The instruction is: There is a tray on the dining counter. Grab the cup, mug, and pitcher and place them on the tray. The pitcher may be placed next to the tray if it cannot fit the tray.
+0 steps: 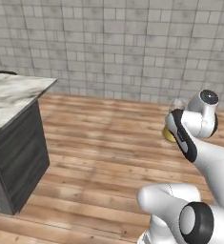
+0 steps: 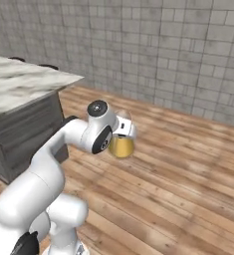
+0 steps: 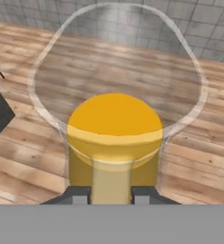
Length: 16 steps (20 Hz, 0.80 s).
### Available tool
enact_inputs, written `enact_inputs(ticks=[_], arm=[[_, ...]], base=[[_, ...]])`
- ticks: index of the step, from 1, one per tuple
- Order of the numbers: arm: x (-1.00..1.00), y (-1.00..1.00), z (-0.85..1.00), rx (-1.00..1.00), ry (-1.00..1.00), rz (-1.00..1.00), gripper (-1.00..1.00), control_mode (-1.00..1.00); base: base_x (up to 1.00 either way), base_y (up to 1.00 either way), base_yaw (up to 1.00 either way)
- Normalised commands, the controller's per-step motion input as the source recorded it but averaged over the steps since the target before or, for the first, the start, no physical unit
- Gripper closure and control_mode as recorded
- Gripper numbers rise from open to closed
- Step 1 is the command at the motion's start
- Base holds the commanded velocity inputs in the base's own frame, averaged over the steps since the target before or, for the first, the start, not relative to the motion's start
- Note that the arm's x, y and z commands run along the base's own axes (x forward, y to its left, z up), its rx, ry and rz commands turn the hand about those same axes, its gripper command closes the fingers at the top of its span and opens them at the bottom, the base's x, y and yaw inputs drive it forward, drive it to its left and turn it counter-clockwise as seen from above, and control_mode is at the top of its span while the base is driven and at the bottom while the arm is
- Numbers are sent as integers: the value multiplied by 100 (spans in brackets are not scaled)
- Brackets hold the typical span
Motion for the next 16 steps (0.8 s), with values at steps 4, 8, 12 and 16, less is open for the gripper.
enact_inputs(ticks=[4, 8, 12, 16], arm=[[0, 0, 0, 0, 0, 0, 100, 100], [0, 0, 0, 0, 0, 0, 100, 100], [0, 0, 0, 0, 0, 0, 100, 100], [0, 0, 0, 0, 0, 0, 100, 100]], base=[[100, 0, -2], [100, 0, -1], [100, -6, 0], [100, -8, 0]])
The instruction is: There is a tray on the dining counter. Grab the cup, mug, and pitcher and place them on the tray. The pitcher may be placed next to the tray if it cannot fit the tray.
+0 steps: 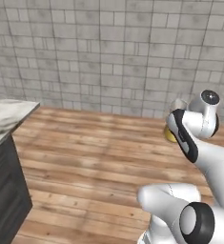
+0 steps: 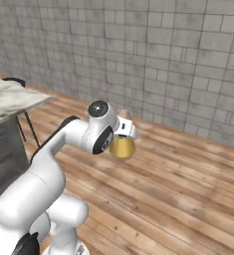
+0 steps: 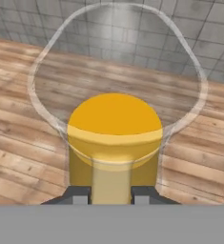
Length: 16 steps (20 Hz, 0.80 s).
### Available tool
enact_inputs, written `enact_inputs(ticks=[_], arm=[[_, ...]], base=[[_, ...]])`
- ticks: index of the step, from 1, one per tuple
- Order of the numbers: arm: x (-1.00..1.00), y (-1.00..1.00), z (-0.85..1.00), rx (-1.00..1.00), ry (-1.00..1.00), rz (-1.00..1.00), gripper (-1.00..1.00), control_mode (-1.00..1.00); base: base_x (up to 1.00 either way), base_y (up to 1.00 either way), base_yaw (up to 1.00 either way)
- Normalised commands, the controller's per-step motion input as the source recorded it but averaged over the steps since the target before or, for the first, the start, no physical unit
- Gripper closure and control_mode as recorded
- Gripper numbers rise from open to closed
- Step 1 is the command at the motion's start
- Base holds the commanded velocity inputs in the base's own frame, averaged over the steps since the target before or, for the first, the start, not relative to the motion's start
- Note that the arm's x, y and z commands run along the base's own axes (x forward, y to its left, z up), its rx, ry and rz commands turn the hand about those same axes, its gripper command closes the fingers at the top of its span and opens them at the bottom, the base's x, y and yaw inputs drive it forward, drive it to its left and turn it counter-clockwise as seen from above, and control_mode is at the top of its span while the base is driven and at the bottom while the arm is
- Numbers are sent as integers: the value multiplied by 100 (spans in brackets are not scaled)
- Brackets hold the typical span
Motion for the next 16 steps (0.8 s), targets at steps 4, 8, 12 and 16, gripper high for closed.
enact_inputs(ticks=[4, 8, 12, 16], arm=[[0, 0, 0, 0, 0, 0, 100, 100], [0, 0, 0, 0, 0, 0, 100, 100], [0, 0, 0, 0, 0, 0, 100, 100], [0, 0, 0, 0, 0, 0, 100, 100]], base=[[100, -3, 0], [100, -9, 2], [100, -14, 18], [100, -5, 35]])
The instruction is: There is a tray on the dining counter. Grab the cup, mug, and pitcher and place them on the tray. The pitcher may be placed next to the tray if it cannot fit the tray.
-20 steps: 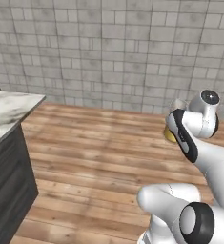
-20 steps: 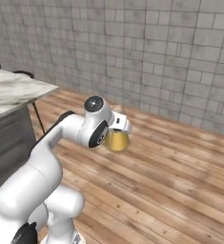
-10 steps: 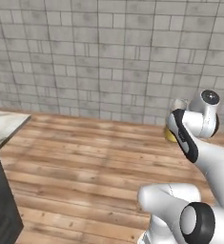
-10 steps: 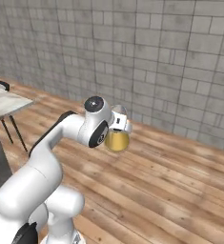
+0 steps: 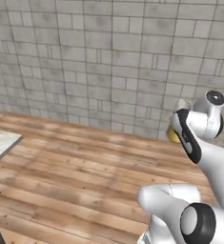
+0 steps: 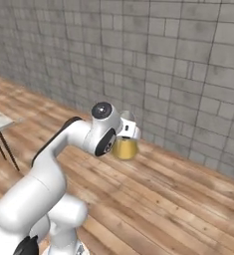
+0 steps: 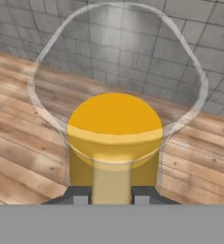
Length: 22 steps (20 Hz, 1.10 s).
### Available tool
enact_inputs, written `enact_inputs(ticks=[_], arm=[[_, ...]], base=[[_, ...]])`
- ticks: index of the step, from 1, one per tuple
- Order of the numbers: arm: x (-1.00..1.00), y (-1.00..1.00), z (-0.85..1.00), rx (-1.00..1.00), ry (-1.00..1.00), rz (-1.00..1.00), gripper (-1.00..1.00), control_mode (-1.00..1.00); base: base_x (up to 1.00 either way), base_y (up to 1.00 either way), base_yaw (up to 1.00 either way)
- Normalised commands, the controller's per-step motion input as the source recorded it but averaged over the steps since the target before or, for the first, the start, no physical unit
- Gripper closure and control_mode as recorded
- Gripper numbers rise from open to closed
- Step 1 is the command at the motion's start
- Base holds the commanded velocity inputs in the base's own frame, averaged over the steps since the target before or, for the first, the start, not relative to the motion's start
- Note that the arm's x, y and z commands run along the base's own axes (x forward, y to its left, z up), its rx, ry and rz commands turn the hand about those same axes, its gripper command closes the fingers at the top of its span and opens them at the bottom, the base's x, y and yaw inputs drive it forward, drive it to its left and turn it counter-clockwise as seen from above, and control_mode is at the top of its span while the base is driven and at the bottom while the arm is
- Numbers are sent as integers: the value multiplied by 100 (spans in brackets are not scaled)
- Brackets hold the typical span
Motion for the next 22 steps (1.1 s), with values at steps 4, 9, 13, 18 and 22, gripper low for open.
enact_inputs(ticks=[4, 9, 13, 18, 22], arm=[[0, 0, 0, 0, 0, 0, 100, 100], [0, 0, 0, 0, 0, 0, 100, 100], [0, 0, 0, 0, 0, 0, 100, 100], [0, 0, 0, 0, 0, 0, 100, 100], [0, 0, 0, 0, 0, 0, 100, 100]], base=[[100, -1, 53], [100, -11, 68], [100, -20, 66], [100, -36, 58], [100, -57, 51]])
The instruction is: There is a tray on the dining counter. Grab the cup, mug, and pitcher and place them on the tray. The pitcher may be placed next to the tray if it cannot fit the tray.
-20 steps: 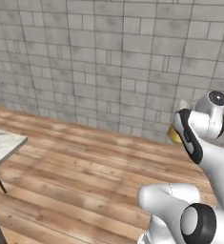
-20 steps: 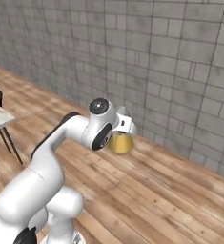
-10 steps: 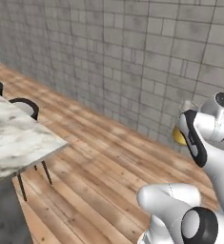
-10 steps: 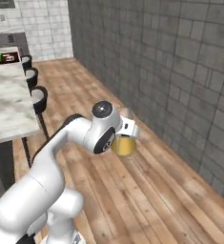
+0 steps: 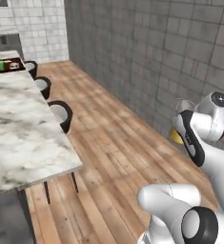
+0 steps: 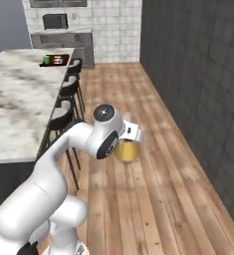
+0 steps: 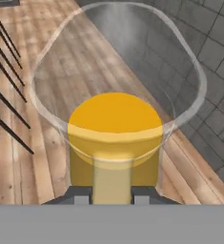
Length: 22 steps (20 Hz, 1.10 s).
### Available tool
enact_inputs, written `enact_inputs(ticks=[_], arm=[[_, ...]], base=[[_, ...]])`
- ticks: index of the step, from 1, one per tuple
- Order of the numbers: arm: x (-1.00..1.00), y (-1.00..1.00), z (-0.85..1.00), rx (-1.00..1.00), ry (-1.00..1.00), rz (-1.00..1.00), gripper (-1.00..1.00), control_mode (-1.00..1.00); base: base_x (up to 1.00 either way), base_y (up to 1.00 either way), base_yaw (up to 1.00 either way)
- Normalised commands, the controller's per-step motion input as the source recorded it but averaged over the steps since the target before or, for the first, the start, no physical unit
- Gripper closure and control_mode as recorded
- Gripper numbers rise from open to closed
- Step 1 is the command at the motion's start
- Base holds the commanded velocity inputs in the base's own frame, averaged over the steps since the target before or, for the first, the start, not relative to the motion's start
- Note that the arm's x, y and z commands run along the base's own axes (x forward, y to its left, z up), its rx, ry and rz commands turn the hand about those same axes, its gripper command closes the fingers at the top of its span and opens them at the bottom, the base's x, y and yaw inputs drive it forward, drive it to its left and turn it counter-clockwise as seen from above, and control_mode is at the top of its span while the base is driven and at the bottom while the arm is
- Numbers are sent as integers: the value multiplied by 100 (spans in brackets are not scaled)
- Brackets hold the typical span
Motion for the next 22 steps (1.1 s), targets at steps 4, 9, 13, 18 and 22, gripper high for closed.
enact_inputs(ticks=[4, 9, 13, 18, 22], arm=[[0, 0, 0, 0, 0, 0, 100, 100], [0, 0, 0, 0, 0, 0, 100, 100], [0, 0, 0, 0, 0, 0, 100, 100], [0, 0, 0, 0, 0, 0, 100, 100], [0, 0, 0, 0, 0, 0, 100, 100]], base=[[100, -69, 45], [100, -68, 38], [100, -58, 40], [100, -44, 41], [100, -41, 40]])
